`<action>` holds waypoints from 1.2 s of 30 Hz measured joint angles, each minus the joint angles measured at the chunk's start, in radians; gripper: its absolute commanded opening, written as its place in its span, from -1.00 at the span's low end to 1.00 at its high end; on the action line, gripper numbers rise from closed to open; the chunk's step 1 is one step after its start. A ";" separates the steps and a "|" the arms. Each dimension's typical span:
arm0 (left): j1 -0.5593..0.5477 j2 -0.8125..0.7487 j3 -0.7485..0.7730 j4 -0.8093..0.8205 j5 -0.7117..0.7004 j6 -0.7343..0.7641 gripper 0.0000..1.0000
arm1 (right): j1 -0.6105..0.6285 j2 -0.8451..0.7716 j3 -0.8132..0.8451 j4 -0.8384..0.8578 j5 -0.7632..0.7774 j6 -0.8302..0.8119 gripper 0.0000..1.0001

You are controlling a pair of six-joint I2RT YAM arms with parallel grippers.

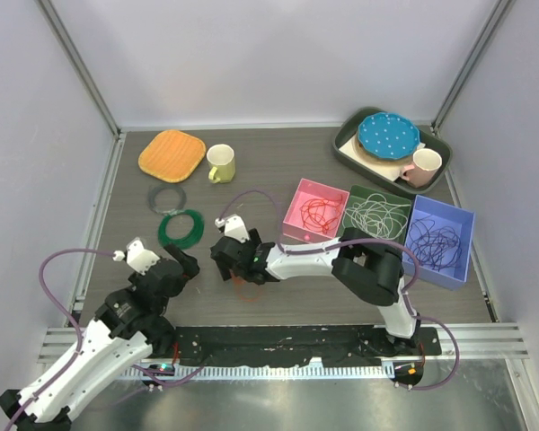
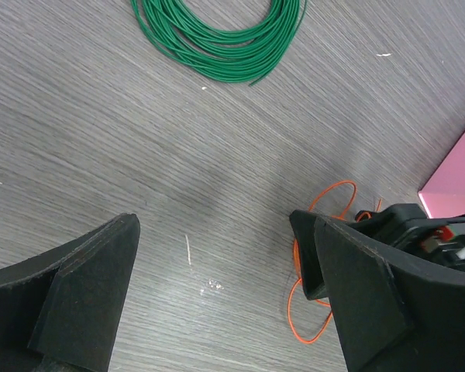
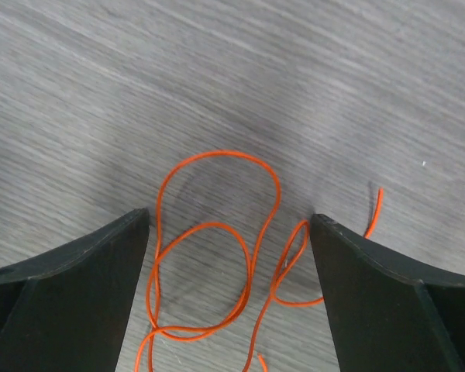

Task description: Untangle the cables

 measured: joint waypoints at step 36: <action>0.000 -0.122 -0.050 -0.005 0.057 0.036 1.00 | -0.433 -0.607 -0.187 0.127 0.256 -0.253 -0.98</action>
